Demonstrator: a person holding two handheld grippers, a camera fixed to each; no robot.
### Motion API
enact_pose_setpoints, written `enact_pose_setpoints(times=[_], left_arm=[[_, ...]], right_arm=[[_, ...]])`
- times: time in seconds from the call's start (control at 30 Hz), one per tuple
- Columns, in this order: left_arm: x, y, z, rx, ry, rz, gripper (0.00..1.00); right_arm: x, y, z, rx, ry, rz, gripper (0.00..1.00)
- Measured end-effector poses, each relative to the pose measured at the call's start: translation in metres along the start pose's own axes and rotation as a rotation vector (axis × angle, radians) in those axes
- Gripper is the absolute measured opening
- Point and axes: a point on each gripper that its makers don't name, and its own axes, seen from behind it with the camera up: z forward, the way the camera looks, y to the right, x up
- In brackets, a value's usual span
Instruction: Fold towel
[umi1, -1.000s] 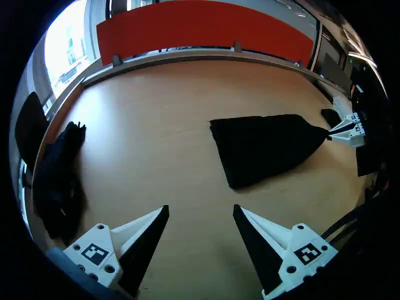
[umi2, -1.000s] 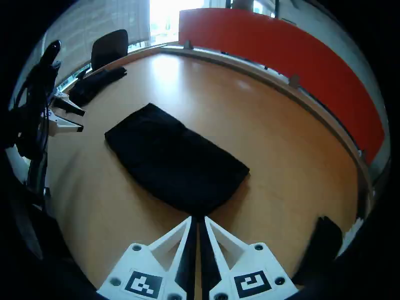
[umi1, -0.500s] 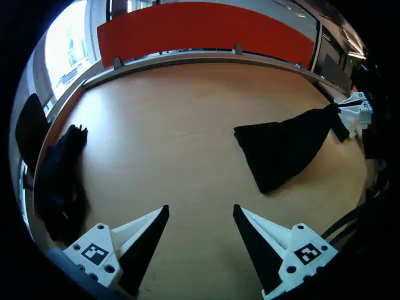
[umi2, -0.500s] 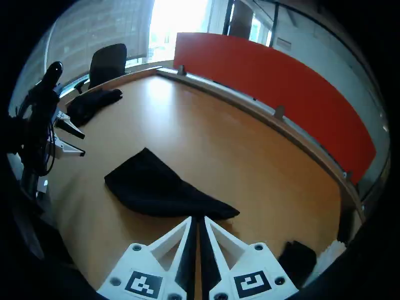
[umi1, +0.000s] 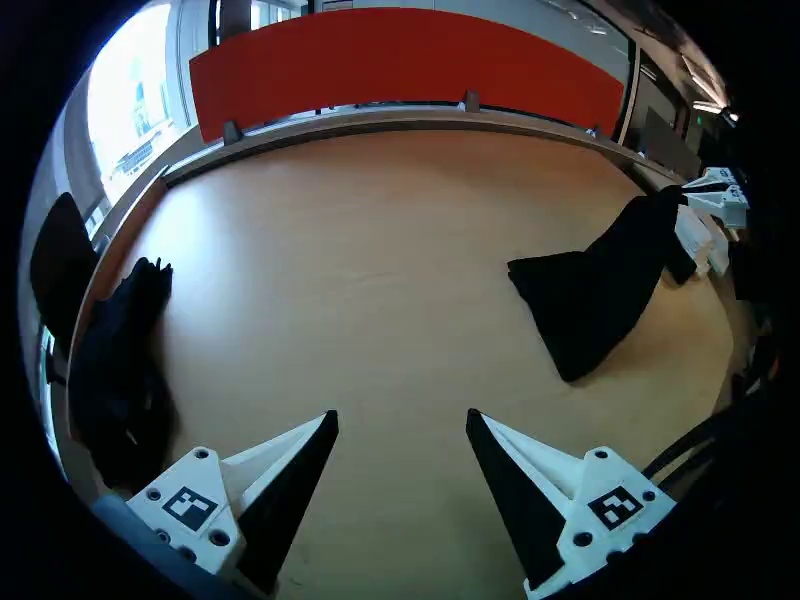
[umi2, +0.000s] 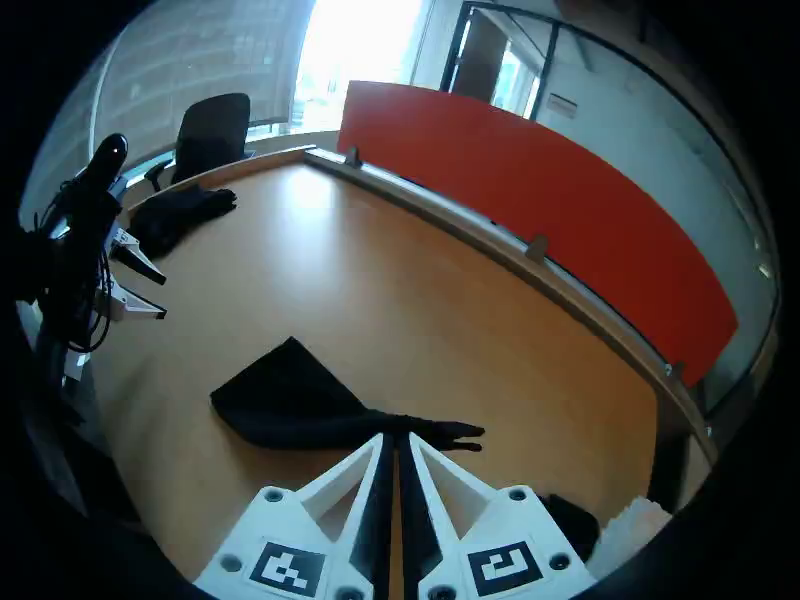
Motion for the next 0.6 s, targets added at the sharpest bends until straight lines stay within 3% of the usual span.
enact_pose_setpoints(times=[0.27,0.6], left_arm=[[-0.001,0.002,0.0,0.001,-0.001,0.0,0.95],[-0.001,0.0,-0.002,0.002,0.003,-0.011,0.95]], right_arm=[[0.0,-0.008,0.003,0.019,0.003,-0.011,0.05],[0.007,-0.033,0.016,0.077,0.011,-0.033,0.06]])
